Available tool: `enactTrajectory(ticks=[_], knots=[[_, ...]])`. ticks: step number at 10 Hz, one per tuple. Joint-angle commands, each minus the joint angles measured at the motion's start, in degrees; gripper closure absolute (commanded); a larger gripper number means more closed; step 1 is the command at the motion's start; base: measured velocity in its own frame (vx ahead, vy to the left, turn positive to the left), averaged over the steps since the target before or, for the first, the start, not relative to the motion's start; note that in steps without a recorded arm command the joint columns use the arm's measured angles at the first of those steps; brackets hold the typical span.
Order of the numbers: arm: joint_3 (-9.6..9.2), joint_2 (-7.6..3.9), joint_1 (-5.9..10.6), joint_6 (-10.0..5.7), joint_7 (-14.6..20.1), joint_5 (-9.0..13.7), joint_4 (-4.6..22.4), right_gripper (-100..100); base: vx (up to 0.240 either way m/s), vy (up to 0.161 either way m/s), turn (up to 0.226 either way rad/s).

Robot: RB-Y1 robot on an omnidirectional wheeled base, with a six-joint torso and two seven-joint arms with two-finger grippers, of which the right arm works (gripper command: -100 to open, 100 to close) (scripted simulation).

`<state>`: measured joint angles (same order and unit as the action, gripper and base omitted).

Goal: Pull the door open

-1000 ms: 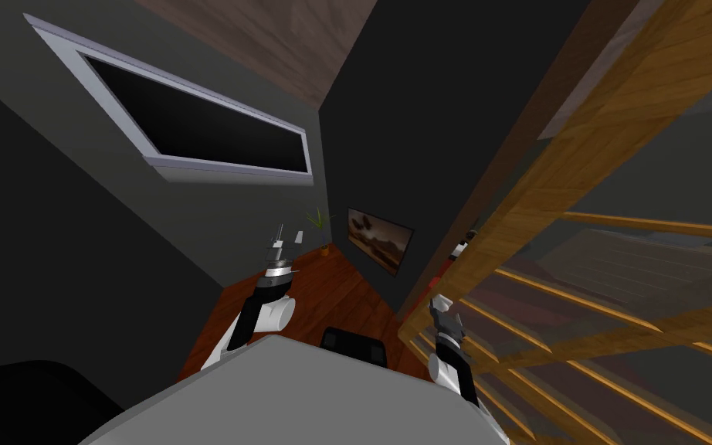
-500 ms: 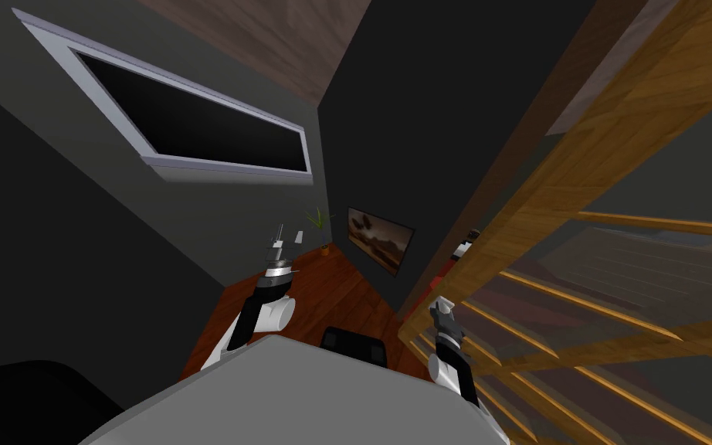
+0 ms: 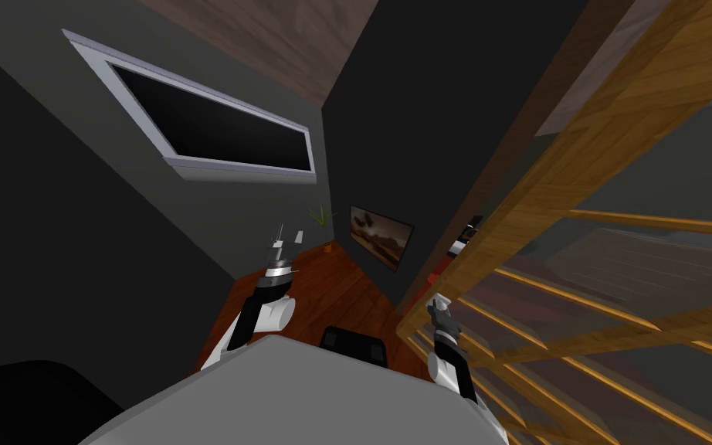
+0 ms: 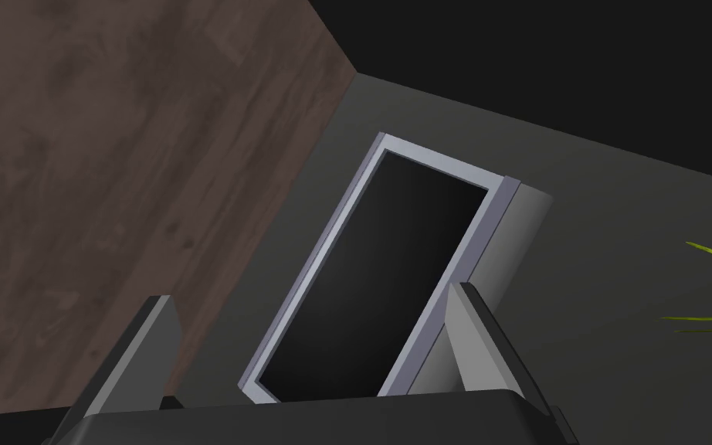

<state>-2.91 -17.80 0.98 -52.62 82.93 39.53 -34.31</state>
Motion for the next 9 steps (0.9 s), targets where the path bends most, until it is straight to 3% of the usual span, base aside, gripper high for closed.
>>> enactTrajectory(ticks=[1, 9], knots=[[-1.34, -0.06, -0.92, 0.48, 0.71, -0.73, -1.48, 100, -0.248, -0.008, 0.082], [-6.44, -1.22, -1.39, 0.51, 4.34, -3.64, -2.65, 100, -0.217, 0.000, 0.058]])
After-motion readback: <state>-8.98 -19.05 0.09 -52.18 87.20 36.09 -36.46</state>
